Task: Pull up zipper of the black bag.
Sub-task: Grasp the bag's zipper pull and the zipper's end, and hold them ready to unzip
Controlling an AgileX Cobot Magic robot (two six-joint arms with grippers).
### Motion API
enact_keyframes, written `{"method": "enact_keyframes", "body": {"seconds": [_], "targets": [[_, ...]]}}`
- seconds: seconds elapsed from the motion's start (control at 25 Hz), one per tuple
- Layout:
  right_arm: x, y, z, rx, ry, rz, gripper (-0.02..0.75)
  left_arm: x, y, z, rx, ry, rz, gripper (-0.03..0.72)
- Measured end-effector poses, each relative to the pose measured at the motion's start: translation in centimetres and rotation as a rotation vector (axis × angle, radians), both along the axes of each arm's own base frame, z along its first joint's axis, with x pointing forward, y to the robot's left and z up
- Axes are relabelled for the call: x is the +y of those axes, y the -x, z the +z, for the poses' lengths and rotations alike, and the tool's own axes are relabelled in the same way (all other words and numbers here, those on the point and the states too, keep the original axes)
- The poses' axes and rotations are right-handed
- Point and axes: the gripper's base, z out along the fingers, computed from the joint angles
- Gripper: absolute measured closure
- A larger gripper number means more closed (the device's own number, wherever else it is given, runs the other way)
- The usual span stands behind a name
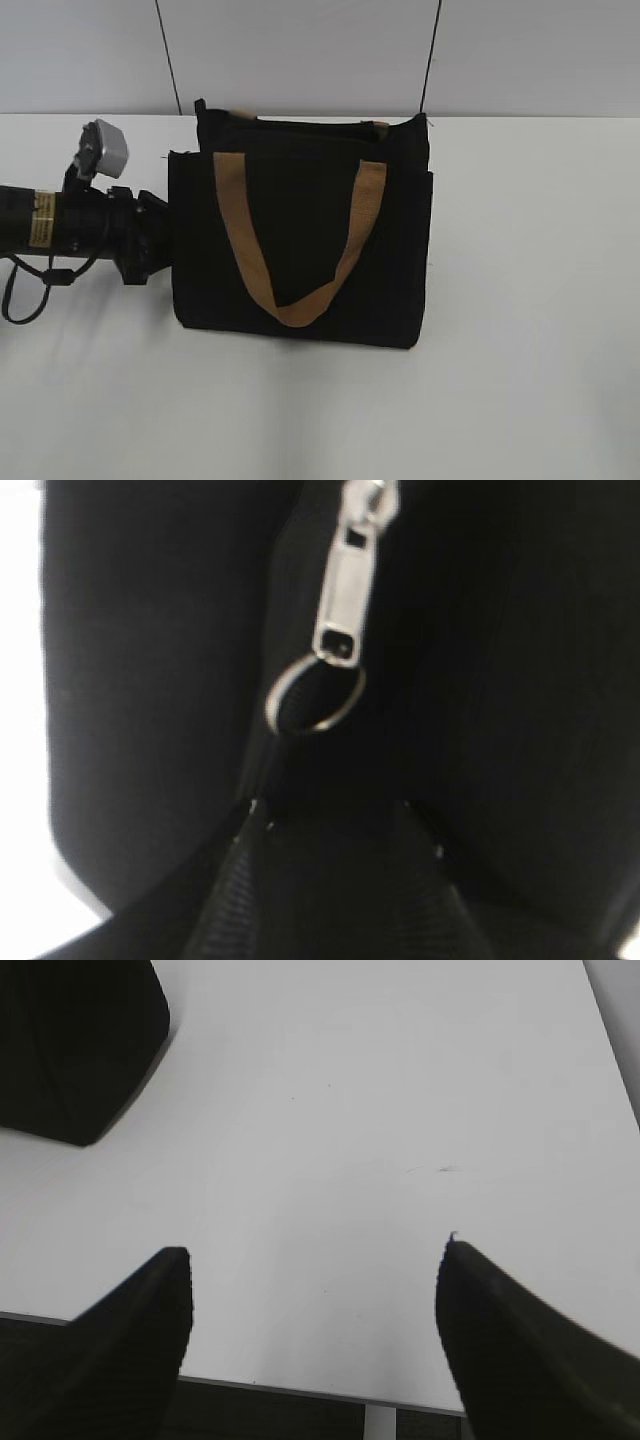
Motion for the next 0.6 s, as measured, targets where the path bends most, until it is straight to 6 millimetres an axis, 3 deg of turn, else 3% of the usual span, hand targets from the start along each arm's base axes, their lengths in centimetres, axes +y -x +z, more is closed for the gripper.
{"method": "enact_keyframes", "body": {"seconds": [0.16, 0.28, 0.36, 0.6], "targets": [[0.0, 0.0, 0.0, 0.000, 0.000, 0.000, 0.162, -0.8, -0.1, -1.1, 0.016, -0.021, 0.003, 0.418], [0.0, 0.0, 0.0, 0.000, 0.000, 0.000, 0.162, -1.3, -0.4, -1.0, -0.020, -0.010, 0.028, 0.597], [0.0, 0.0, 0.0, 0.000, 0.000, 0.000, 0.162, -1.3, -0.5, -0.9, -0.029, -0.005, 0.042, 0.678], [0.0, 0.0, 0.0, 0.000, 0.000, 0.000, 0.162, -0.8, -0.1, 0.5, -0.048, -0.044, 0.123, 0.701]]}}
